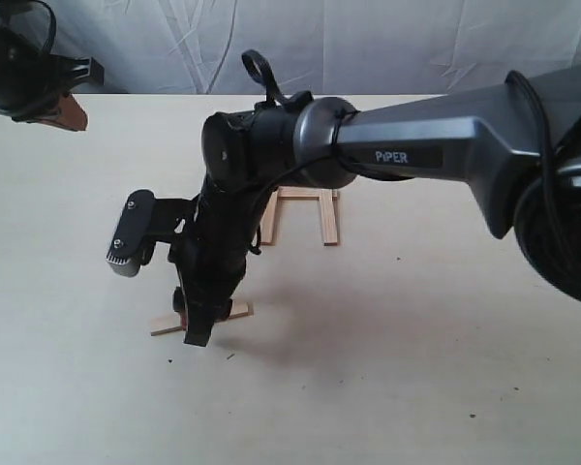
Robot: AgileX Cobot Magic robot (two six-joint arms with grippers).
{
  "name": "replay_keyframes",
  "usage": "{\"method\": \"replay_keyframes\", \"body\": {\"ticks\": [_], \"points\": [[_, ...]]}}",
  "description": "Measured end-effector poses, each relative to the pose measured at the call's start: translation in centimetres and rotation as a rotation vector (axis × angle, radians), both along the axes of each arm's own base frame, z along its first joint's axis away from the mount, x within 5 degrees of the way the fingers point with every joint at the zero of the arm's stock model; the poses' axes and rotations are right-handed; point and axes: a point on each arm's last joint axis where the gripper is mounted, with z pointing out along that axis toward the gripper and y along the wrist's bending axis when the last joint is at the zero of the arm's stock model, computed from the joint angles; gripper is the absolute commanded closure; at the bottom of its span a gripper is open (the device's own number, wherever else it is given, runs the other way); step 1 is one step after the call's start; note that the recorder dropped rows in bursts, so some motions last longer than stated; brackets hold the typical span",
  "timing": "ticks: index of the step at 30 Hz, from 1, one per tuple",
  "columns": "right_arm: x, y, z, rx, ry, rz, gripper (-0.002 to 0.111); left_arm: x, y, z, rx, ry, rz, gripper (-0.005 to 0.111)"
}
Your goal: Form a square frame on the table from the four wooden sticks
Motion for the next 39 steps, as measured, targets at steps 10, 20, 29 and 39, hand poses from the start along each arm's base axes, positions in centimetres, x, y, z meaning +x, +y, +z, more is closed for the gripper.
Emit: {"method": "replay_keyframes", "body": {"ticks": [10, 20, 29, 39], "points": [[0.2, -0.2, -2.2, -0.061, -0.015, 0.031, 0.071, -0.1, 0.0, -0.5, 0.002, -0.006, 0.010, 0.107], [0.4, -0.2, -1.9, -0.106, -0.033, 0.074, 0.108, 0.0, 0.0, -0.5, 0.002, -0.010, 0.011, 0.107], [4.8, -4.5, 4.7, -0.141, -0.192, 0.061, 0.108, 0.1, 0.1, -0.5, 0.010, -0.026, 0.012, 0.107], [10.5, -10.2, 2.0, -0.186, -0.227, -0.014, 0.108, 0.1, 0.1, -0.4, 0.016, -0.031, 0.004, 0.107]]}}
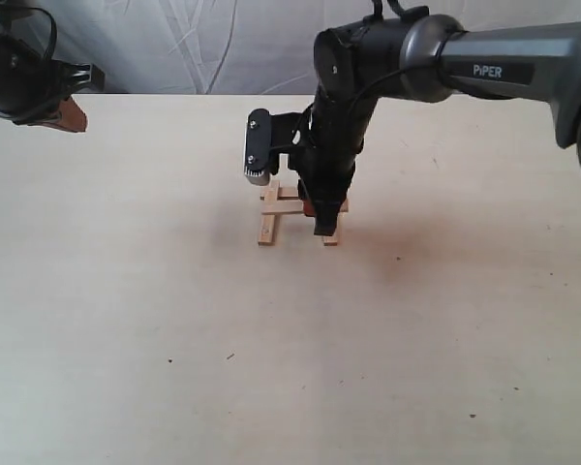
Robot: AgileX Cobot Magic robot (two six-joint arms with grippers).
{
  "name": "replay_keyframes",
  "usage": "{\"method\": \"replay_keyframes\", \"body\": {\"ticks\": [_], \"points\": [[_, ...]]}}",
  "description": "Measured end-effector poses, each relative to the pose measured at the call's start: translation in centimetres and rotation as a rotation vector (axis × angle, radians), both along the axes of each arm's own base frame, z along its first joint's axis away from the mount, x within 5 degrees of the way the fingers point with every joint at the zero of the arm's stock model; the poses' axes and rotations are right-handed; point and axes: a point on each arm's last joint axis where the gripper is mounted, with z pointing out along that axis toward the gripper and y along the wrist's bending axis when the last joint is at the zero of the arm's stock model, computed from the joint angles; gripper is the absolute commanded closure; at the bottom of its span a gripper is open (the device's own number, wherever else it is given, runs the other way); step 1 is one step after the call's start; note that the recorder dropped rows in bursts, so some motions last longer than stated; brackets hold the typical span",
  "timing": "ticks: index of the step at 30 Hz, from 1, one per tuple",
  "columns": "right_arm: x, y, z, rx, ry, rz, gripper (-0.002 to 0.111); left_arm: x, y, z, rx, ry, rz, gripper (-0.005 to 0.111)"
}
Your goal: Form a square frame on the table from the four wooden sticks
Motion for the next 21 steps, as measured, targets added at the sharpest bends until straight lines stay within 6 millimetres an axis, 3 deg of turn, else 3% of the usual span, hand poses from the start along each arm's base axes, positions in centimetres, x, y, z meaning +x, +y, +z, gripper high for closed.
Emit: {"method": "replay_keyframes", "body": {"ticks": [7, 9, 12, 14, 16, 18, 21], "points": [[0.3, 0.5, -2.8, 0.021, 0.037, -0.006, 0.108, 0.0, 0.0, 0.0, 0.004, -0.005, -0.004, 0.107], [0.3, 0.5, -2.8, 0.025, 0.036, -0.016, 0.091, 0.0, 0.0, 0.0, 0.002, -0.005, -0.003, 0.107], [0.4, 0.6, -2.8, 0.041, 0.027, -0.036, 0.054, 0.0, 0.0, 0.0, -0.001, -0.006, -0.002, 0.107], [0.4, 0.6, -2.3, 0.055, 0.023, -0.056, 0.047, 0.0, 0.0, 0.0, -0.001, -0.006, -0.002, 0.107], [0.4, 0.6, -0.6, 0.090, 0.008, -0.122, 0.050, 0.0, 0.0, 0.0, -0.003, -0.006, -0.001, 0.107], [0.1, 0.3, 2.8, 0.160, -0.016, -0.241, 0.068, 0.1, -0.2, 0.1, -0.016, -0.013, -0.008, 0.107], [-0.2, -0.8, 6.0, 0.235, 0.004, -0.404, 0.105, 0.0, -0.5, 0.0, -0.038, -0.032, -0.023, 0.107]]}}
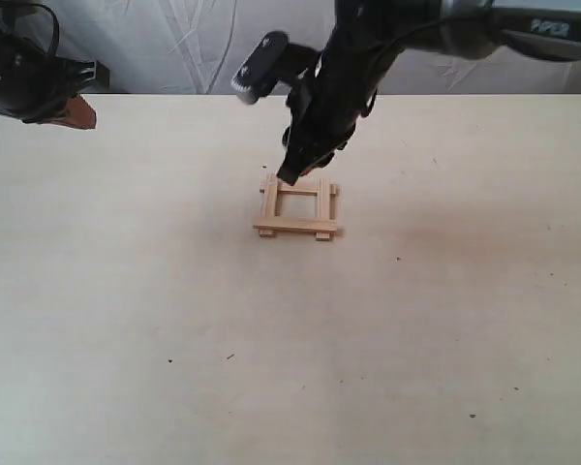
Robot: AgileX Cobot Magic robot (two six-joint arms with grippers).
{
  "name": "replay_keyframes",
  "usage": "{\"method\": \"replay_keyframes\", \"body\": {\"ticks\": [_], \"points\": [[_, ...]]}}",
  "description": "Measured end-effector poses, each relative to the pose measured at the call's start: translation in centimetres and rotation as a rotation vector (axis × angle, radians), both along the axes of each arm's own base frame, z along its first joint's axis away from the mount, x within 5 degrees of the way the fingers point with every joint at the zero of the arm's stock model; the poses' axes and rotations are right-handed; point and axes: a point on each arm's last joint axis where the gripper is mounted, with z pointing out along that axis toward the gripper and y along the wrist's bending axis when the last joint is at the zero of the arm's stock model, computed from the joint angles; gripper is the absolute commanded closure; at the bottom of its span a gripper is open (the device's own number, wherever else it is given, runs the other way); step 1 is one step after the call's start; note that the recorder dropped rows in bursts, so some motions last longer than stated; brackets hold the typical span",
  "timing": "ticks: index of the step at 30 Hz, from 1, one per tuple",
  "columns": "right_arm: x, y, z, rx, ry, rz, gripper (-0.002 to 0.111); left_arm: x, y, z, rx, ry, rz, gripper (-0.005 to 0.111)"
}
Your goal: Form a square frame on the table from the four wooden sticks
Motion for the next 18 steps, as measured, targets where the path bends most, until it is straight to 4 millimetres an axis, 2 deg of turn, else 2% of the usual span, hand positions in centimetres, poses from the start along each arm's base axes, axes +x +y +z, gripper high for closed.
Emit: {"method": "replay_keyframes", "body": {"ticks": [3, 6, 9, 10, 13, 16, 18], "points": [[0.2, -2.4, 1.6, 0.067, 0.111, -0.196, 0.107, -0.9, -1.0, -0.4, -0.010, -0.009, -0.029, 0.107], [0.5, -5.7, 1.4, 0.074, 0.258, -0.370, 0.107, -2.4, -2.6, -0.4, 0.003, -0.017, -0.070, 0.107], [-0.1, -9.2, 1.4, 0.075, 0.344, -0.529, 0.109, -4.5, -3.9, 0.9, 0.041, -0.075, -0.108, 0.107], [-0.6, -10.5, 1.7, 0.082, 0.356, -0.580, 0.109, -5.7, -4.3, 1.9, 0.068, -0.120, -0.122, 0.107], [-3.3, -13.2, 3.6, 0.123, 0.310, -0.669, 0.109, -8.9, -4.7, 4.6, 0.112, -0.246, -0.135, 0.107], [-7.5, -15.0, 5.7, 0.181, 0.174, -0.723, 0.109, -12.8, -4.5, 6.8, 0.138, -0.388, -0.109, 0.107], [-10.9, -16.2, 7.5, 0.245, 0.053, -0.752, 0.109, -14.8, -4.3, 7.3, 0.152, -0.464, -0.082, 0.107]]}}
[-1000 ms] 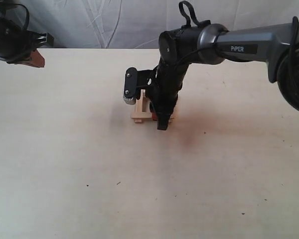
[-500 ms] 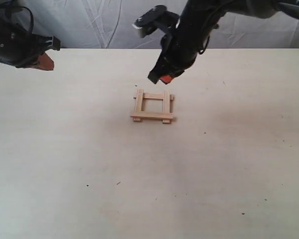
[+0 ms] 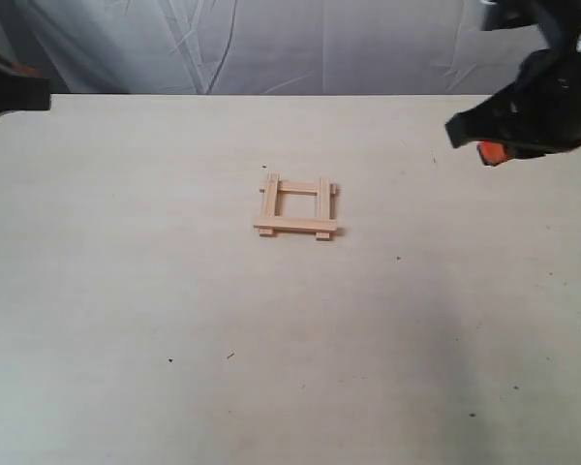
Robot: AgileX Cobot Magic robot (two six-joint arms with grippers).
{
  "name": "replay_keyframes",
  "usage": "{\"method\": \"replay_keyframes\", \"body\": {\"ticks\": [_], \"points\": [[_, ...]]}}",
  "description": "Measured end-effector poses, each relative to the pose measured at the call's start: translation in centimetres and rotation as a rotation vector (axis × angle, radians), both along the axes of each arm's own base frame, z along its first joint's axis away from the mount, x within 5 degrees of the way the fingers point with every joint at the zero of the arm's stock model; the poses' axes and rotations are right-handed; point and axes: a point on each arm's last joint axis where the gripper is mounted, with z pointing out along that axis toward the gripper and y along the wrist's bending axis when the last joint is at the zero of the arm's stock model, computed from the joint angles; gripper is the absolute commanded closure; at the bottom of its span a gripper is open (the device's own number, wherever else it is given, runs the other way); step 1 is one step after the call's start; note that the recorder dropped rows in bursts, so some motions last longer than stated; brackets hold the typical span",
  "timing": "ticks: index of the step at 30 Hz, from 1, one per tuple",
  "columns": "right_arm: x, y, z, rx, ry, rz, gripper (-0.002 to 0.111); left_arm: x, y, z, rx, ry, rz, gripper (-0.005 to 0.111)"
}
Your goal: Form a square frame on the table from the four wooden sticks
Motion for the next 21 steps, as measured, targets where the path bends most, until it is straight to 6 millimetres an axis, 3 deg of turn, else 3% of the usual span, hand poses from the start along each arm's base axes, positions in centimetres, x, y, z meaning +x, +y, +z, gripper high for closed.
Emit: {"method": "replay_keyframes", "body": {"ticks": [4, 10, 15, 21], "points": [[-6.2, -2.2, 0.7, 0.035, -0.250, -0.047, 0.109, -4.6, 0.7, 0.1, -0.002, -0.186, 0.066, 0.107], [-13.1, -4.3, -1.9, 0.115, -0.582, -0.087, 0.109, -8.8, 1.5, -1.7, -0.013, -0.357, 0.149, 0.107], [-16.5, -5.3, -2.9, 0.155, -0.714, -0.096, 0.109, -10.4, 1.5, -2.3, -0.013, -0.384, 0.144, 0.107], [-18.5, -5.8, -2.0, 0.191, -0.822, -0.097, 0.109, -10.8, 1.5, -2.1, -0.011, -0.405, 0.143, 0.107]]}}
